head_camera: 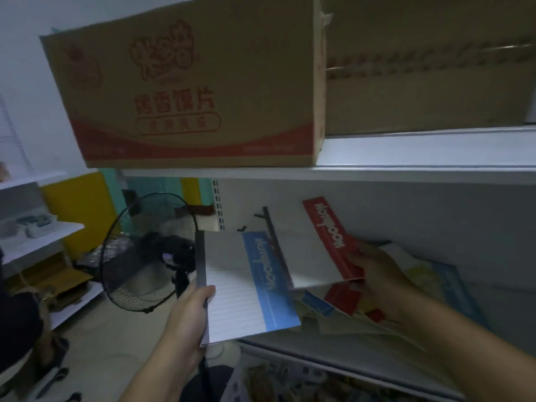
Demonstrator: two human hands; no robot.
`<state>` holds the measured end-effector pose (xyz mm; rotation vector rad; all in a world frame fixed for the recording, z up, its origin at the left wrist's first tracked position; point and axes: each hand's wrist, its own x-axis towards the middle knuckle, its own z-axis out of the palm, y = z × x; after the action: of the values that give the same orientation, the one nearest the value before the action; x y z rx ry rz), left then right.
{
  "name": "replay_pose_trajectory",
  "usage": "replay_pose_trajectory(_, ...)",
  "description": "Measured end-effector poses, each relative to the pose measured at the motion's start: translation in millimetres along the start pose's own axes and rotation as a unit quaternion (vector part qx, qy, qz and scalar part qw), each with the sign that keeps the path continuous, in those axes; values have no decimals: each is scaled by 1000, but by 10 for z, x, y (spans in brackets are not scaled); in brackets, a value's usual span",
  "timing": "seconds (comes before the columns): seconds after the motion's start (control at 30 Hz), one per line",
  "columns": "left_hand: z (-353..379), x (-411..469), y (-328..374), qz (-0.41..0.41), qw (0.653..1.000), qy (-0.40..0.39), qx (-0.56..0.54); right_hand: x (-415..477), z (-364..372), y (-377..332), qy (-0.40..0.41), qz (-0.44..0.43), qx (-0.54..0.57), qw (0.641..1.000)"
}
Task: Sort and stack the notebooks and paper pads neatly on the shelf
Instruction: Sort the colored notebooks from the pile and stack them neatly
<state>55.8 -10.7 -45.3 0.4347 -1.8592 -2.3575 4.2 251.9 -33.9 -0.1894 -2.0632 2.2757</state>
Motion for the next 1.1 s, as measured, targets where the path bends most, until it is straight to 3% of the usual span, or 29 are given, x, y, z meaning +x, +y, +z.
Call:
replay_pose_trajectory(0.2, 990, -247, -307, -27, 996, -76, 27, -329, -440, 314, 30, -7, -146, 989)
replay_pose_trajectory(0.4, 2242, -848, -663, -40, 978, -202, 24, -895, -1673, 212, 85, -21, -118, 989)
replay_pose_trajectory(0.57, 3461, -1758, -1104, -91, 947, -306, 38, -1585, -3109, 127, 187, 6, -87, 978)
replay_pose_trajectory(0.73, 4568, -2697, -1586, -165, 917, -364, 18, -2266, -4435, 78, 253, 20, -65, 965)
replay_pose_trajectory(0.97, 5578, -3539, -2171, -229, 872, -430, 34, -2849, -5776, 120, 337, 61, -61, 937)
replay_pose_trajectory(1.1, 6170, -3730, -2493, -187, 889, -404, 106, -2910, -6345, 165, 347, 70, -69, 933)
